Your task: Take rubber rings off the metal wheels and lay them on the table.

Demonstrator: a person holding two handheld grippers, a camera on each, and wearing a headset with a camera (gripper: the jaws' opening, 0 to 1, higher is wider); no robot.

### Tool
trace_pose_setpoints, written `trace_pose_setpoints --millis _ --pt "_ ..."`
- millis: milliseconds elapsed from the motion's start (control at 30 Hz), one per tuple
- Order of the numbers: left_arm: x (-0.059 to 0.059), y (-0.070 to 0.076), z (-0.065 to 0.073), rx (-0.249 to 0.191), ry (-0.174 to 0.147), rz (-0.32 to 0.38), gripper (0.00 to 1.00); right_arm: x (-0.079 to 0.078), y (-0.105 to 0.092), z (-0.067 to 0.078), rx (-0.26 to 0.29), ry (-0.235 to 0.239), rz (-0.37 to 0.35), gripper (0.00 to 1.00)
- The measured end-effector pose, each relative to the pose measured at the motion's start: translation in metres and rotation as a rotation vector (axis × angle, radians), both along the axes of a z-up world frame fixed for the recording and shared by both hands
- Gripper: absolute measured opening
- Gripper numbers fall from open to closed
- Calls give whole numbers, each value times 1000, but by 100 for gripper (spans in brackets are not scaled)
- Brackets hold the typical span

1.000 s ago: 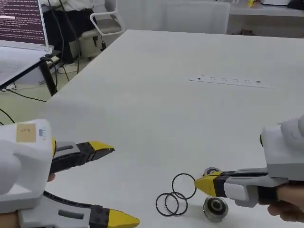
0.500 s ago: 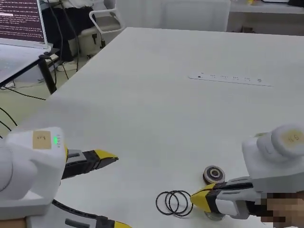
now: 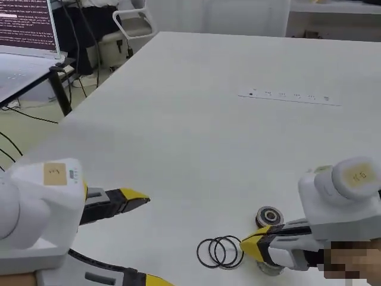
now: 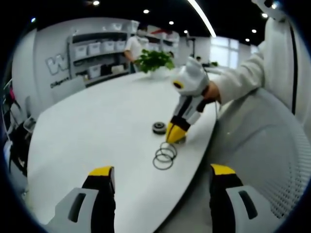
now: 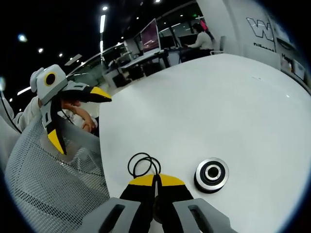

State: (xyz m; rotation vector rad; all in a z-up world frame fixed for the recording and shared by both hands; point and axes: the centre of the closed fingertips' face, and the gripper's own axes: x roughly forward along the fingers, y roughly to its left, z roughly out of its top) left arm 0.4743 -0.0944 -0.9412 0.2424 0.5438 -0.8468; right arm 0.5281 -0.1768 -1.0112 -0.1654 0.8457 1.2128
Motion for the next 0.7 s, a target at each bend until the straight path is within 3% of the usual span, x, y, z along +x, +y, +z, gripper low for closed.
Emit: trace_pose_setpoints --millis 700 --pt "0 1 -2 7 7 -1 79 8 -2 2 4 -27 -19 1"
